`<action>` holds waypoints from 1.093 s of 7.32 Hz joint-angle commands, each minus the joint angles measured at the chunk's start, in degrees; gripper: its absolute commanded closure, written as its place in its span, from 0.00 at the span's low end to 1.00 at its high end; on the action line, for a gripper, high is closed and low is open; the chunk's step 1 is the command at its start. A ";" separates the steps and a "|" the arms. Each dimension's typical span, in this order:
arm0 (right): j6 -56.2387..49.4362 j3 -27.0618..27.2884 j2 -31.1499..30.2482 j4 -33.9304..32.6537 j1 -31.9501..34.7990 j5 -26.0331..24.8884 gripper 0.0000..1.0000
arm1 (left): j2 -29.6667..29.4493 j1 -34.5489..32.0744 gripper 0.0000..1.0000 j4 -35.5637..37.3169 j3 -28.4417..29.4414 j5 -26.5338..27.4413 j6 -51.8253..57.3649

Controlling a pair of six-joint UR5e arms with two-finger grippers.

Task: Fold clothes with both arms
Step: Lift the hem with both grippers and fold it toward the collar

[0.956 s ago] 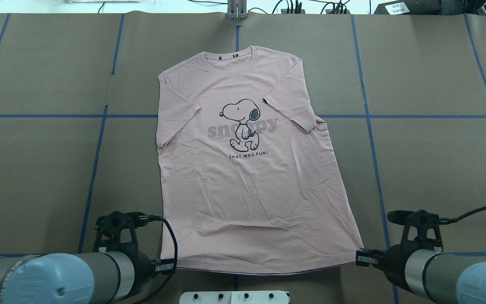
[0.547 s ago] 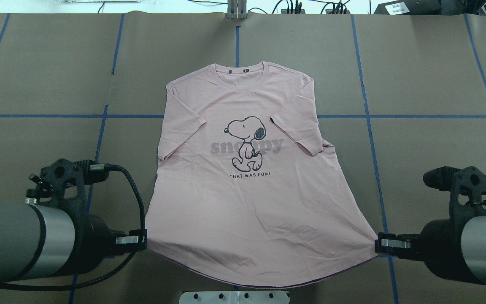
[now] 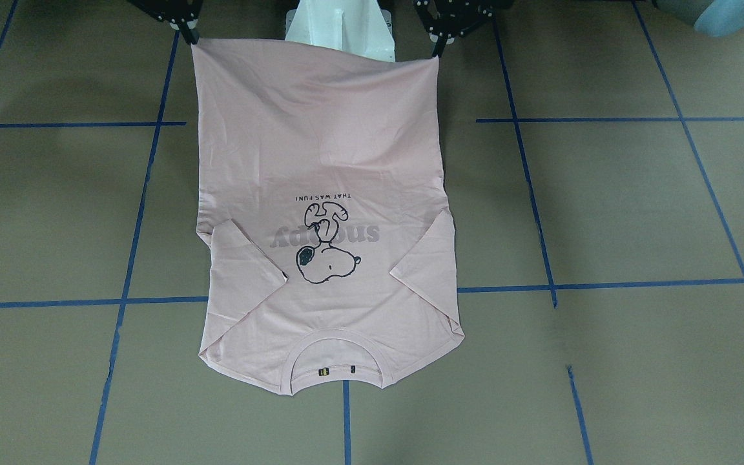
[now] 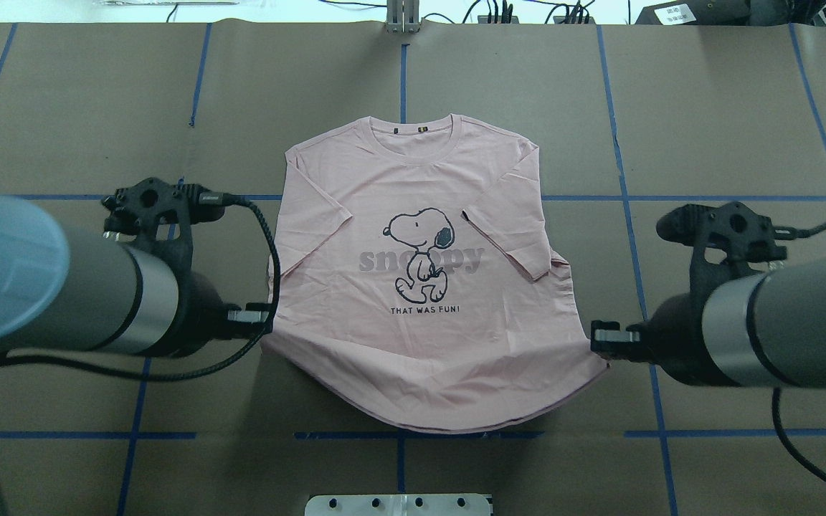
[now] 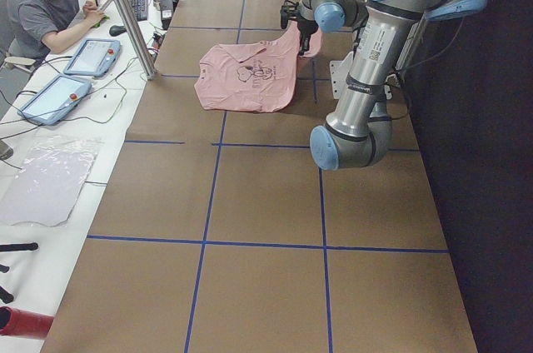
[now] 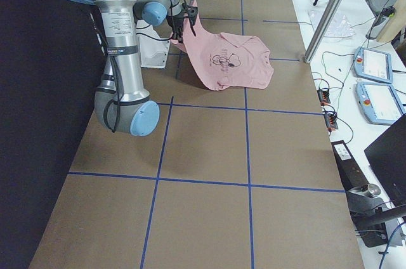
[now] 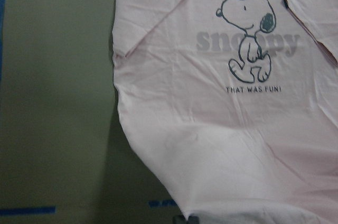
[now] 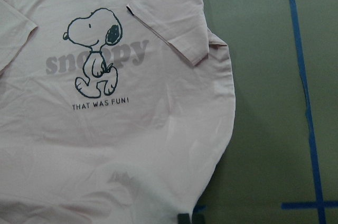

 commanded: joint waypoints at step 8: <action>-22.41 -56.63 22.88 20.95 21.86 2.44 1.00 | -10.86 -19.00 1.00 -33.09 49.77 0.02 17.87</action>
